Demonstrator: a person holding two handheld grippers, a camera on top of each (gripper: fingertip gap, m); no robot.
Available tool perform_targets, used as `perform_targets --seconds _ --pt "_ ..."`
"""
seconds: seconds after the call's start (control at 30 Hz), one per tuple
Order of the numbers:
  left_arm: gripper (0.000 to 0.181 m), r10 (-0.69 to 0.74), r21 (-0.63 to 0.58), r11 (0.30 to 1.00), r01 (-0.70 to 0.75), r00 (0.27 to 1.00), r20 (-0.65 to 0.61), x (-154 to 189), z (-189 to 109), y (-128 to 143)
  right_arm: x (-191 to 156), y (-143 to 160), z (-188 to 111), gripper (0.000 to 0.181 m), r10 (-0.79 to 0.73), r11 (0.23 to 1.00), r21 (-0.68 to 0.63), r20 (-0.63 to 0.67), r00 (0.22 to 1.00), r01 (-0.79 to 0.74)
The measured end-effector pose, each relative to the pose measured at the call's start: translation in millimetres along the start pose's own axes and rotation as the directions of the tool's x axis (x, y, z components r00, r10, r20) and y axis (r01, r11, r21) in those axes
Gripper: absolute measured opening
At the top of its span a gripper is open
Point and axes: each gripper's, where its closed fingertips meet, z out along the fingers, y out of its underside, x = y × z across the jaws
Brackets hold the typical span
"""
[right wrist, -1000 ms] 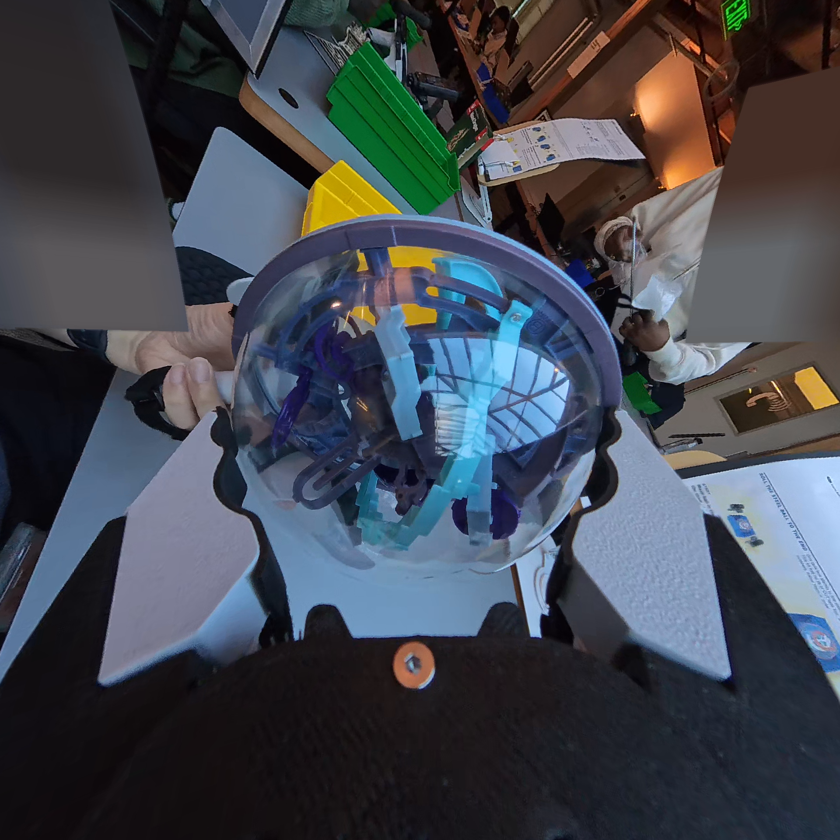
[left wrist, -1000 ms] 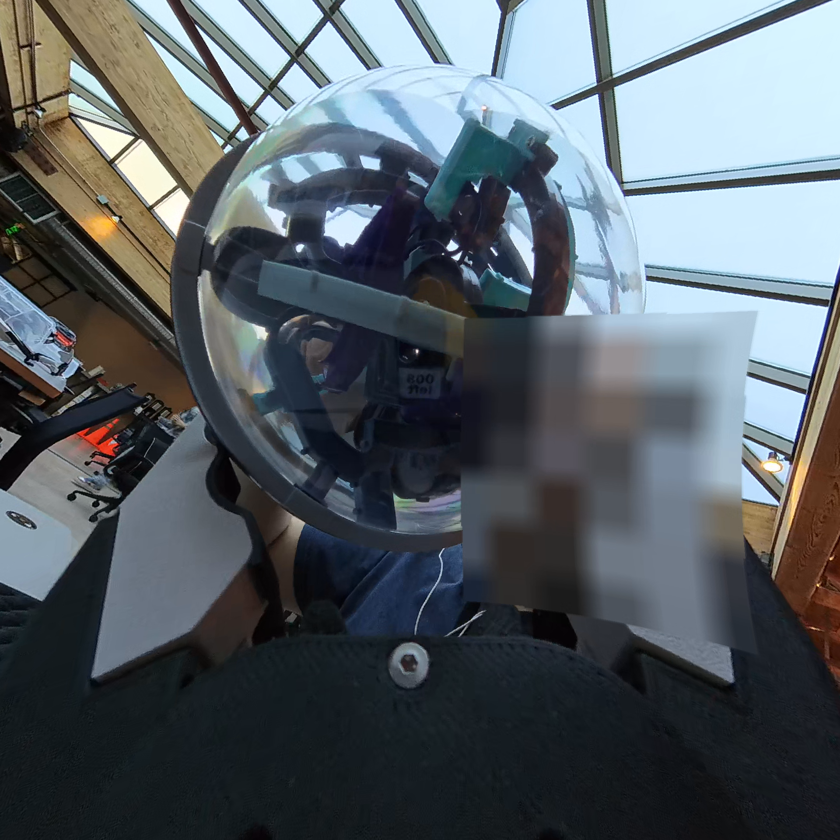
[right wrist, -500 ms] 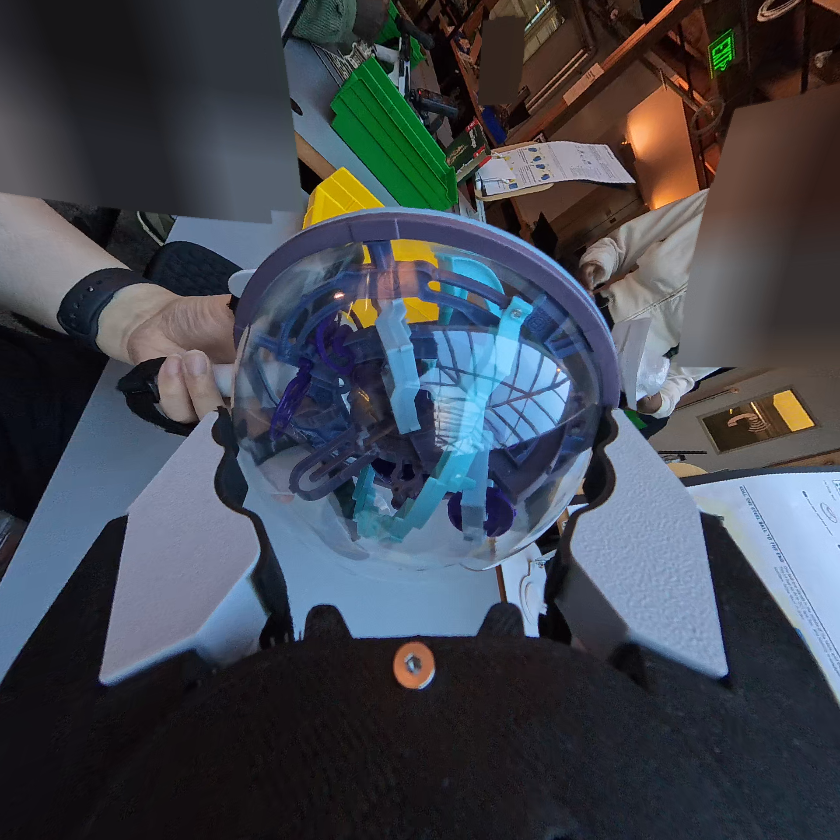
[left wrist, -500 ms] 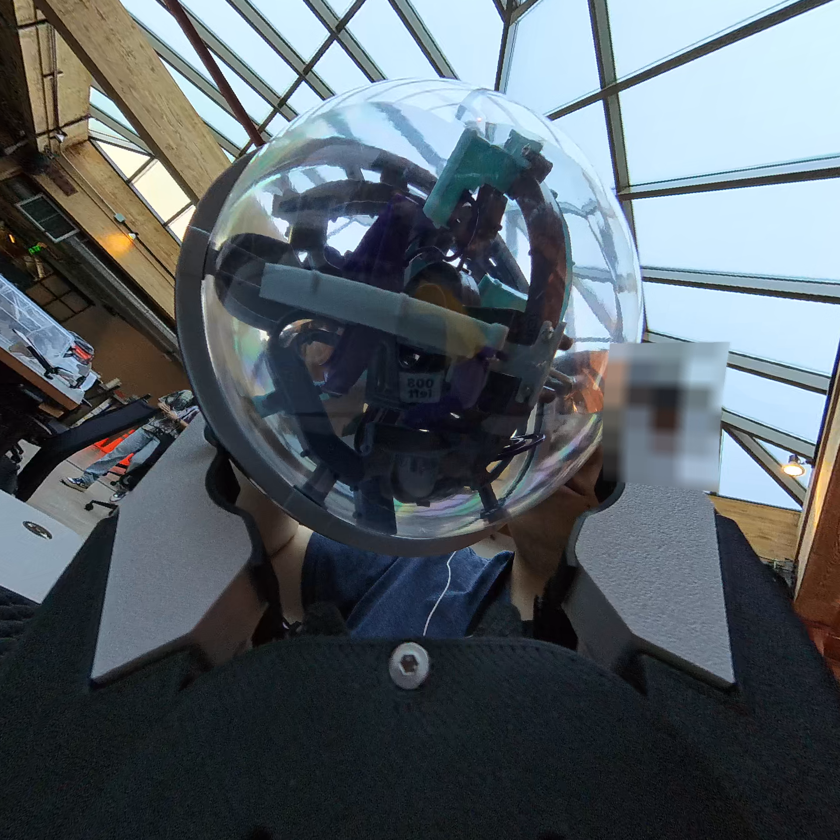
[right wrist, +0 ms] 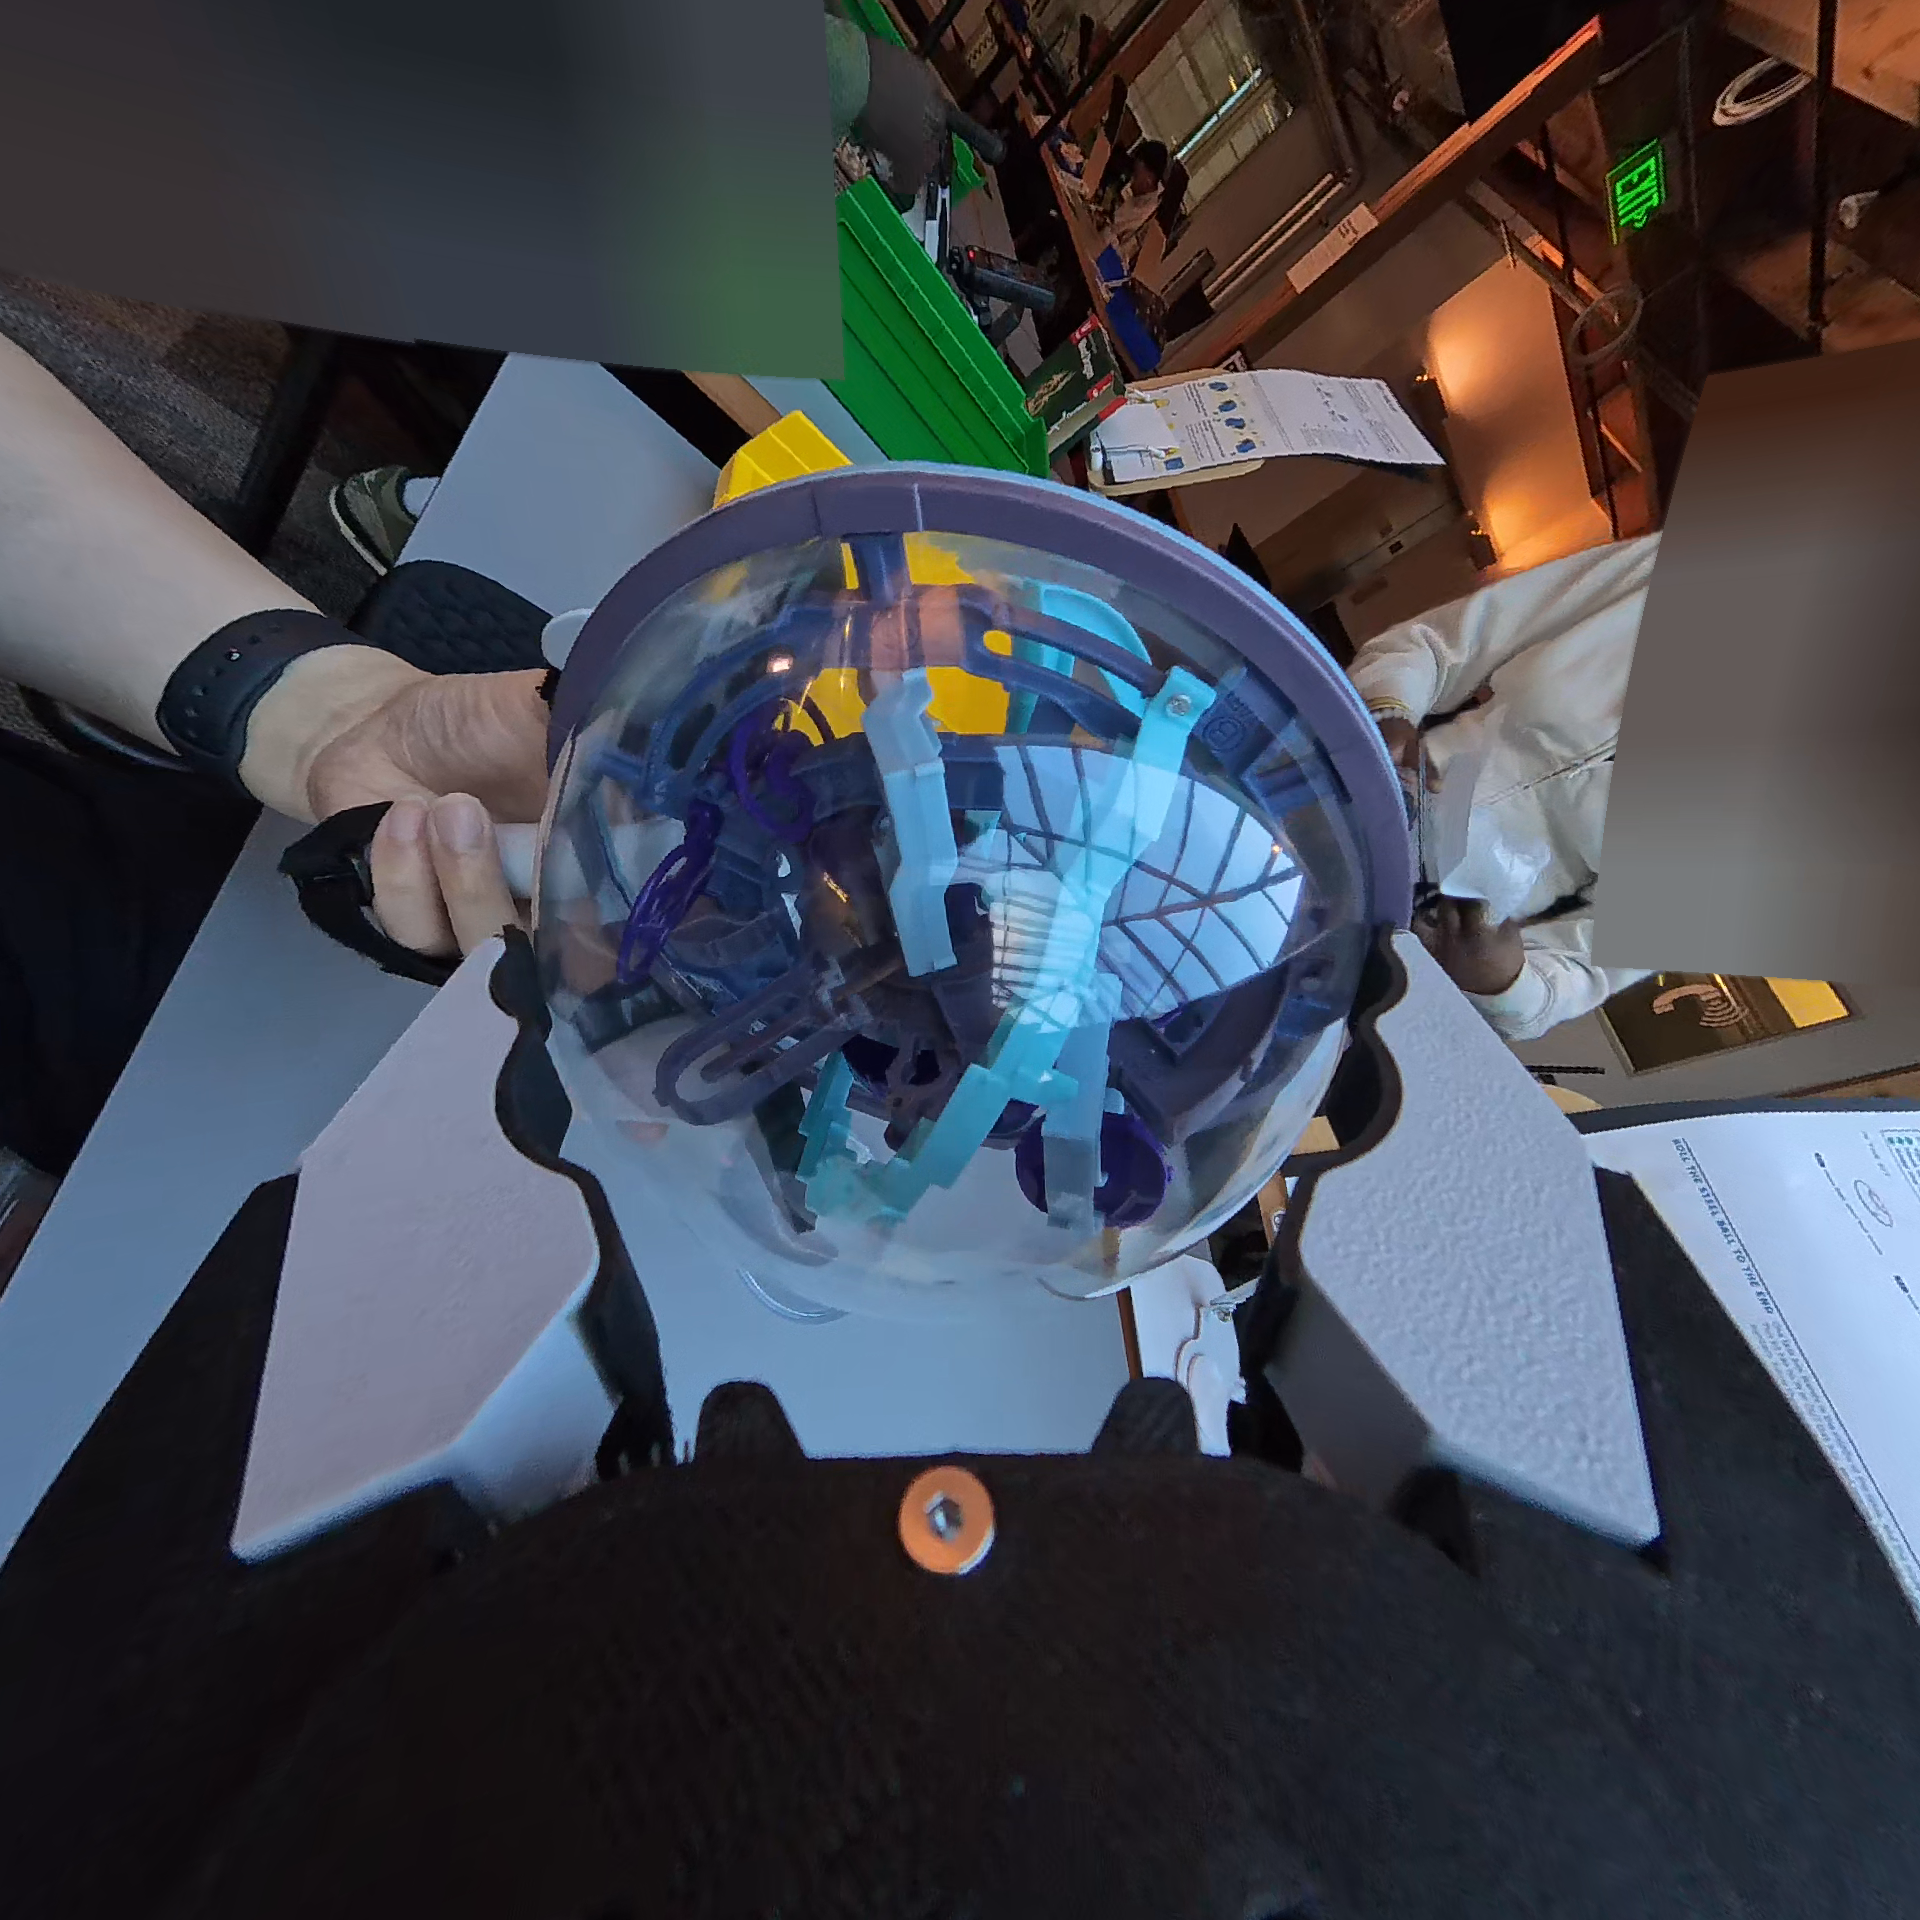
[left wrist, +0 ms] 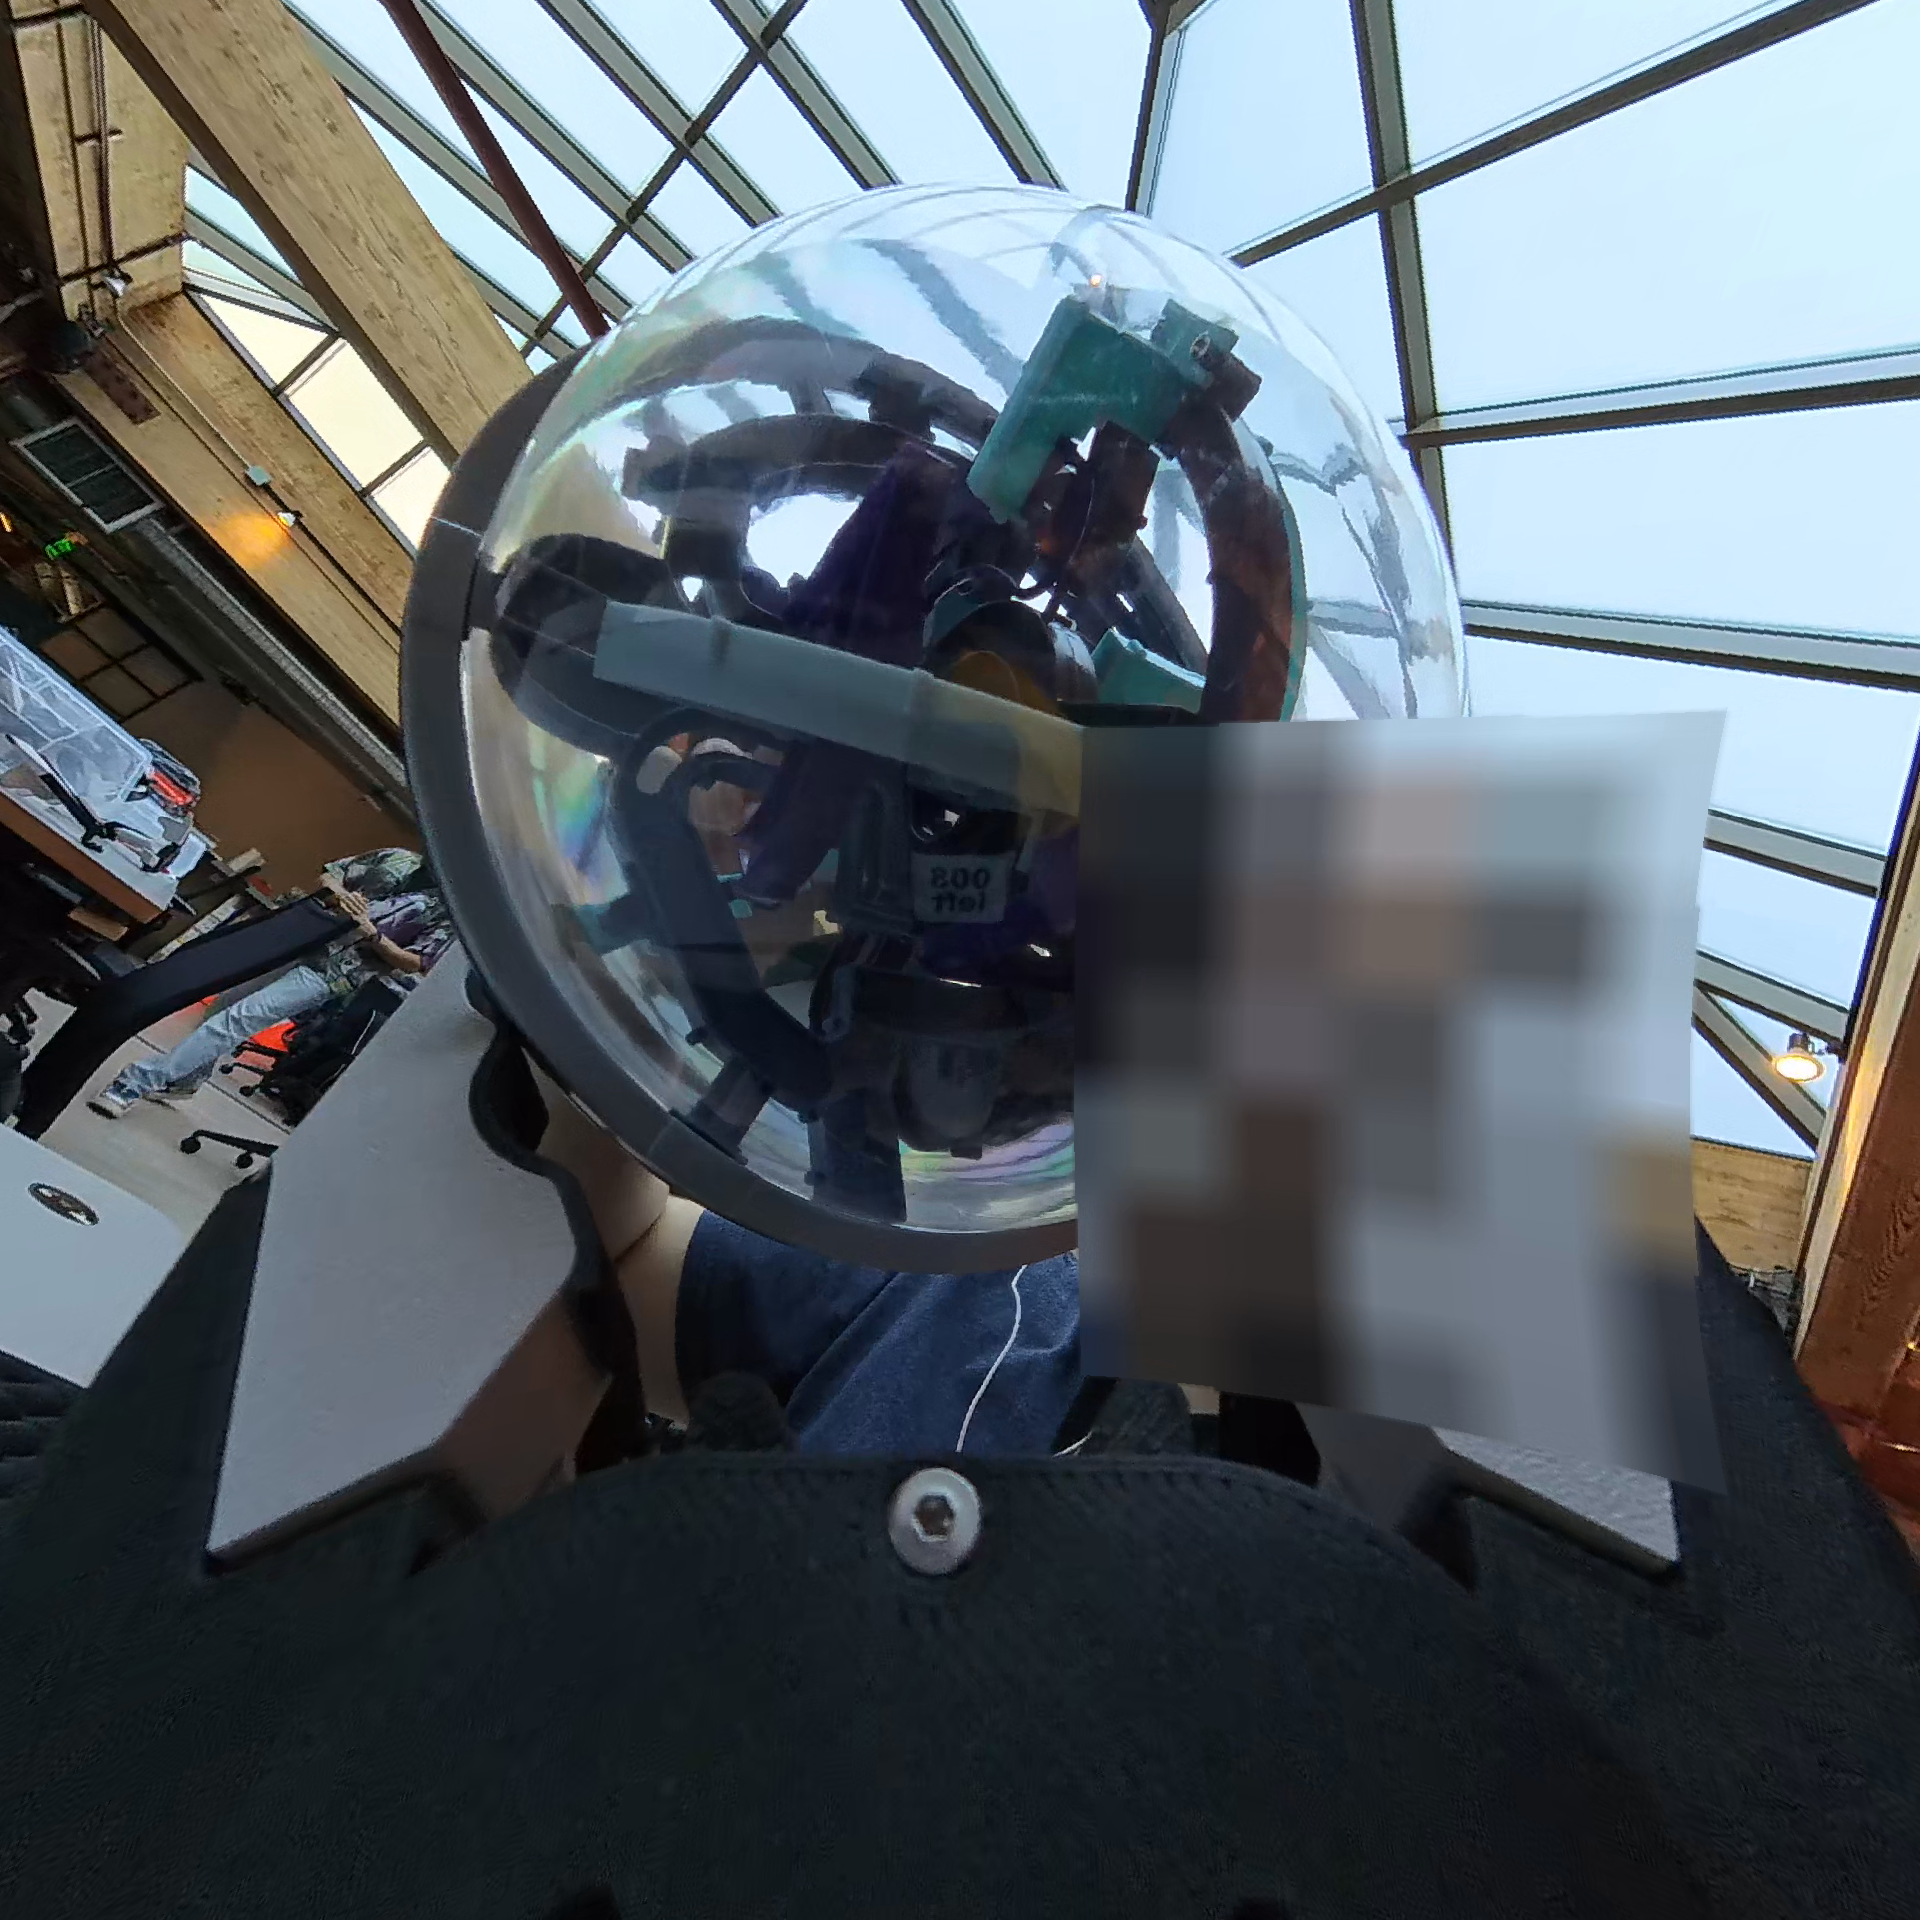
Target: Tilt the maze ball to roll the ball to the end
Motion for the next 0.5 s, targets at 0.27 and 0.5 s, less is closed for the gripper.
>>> perform_targets --seconds 0.27,0.5 --pt "0.159 -0.003 -0.006 1.0 0.003 1.0 0.015 -2.1 0.6 0.4 0.0 5.2 -1.5 0.151 -0.022 1.0 -0.014 0.002 1.0 0.022" --pt "0.158 0.006 -0.021 1.0 -0.006 1.0 0.016 -3.8 0.4 2.8 -0.5 7.1 0.0 0.153 -0.004 0.999 -0.042 0.014 1.0 0.004"
